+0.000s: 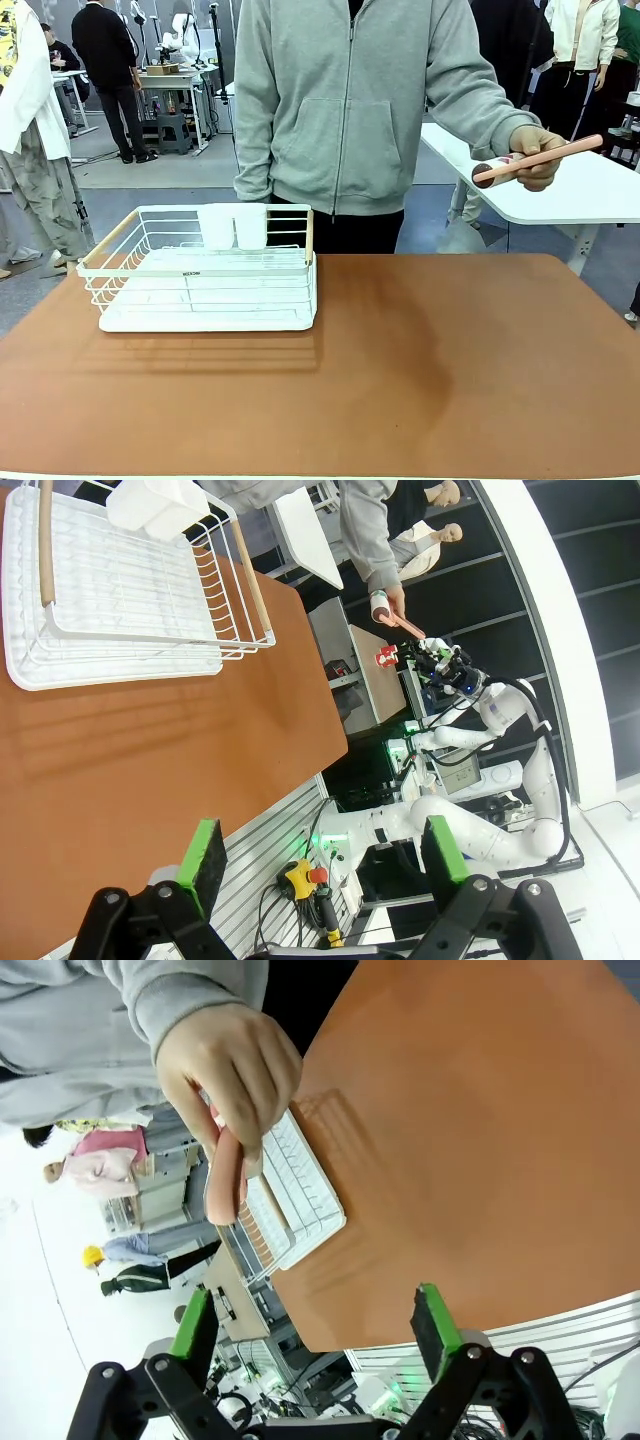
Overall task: Clean the table.
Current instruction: Pick up the Lint Roller when the human hands it over.
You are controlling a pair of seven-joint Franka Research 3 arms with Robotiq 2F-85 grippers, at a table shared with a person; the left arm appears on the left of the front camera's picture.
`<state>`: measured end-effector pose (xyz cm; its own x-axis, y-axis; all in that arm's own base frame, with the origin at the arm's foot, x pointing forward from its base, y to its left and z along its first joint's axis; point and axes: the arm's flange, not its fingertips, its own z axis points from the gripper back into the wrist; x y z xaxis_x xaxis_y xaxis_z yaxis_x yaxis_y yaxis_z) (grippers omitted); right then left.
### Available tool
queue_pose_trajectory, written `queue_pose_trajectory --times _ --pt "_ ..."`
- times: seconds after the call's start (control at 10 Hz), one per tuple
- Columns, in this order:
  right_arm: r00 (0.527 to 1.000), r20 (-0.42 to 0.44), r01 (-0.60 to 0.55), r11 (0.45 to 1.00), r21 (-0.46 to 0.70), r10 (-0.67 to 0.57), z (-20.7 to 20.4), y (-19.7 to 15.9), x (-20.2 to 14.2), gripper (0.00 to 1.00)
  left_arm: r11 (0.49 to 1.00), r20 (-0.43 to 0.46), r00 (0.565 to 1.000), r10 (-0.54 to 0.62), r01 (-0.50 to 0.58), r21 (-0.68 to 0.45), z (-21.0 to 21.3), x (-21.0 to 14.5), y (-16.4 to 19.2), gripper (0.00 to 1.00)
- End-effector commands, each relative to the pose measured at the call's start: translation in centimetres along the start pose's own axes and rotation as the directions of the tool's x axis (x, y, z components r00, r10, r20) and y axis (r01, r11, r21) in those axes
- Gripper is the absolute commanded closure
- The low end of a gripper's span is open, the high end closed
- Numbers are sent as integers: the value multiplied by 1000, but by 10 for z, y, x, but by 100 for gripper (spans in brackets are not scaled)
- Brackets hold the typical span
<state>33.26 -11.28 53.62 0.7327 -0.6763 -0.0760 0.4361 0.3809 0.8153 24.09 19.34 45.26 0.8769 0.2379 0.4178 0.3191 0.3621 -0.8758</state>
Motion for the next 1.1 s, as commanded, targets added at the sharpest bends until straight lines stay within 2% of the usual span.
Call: queue_pose_trajectory --times 0.0,0.4,1.0 --pt "996 68 66 998 -22 -64 -10 15 -13 0 1000 13 1000 -20 20 -22 1 0 -3 0" --pt "980 188 61 998 -6 -58 -44 45 -23 0 1000 13 1000 -20 20 -22 1 0 -3 0" --pt "974 224 11 999 33 -18 -87 54 -29 0 1000 13 1000 -20 20 -22 1 0 -3 0"
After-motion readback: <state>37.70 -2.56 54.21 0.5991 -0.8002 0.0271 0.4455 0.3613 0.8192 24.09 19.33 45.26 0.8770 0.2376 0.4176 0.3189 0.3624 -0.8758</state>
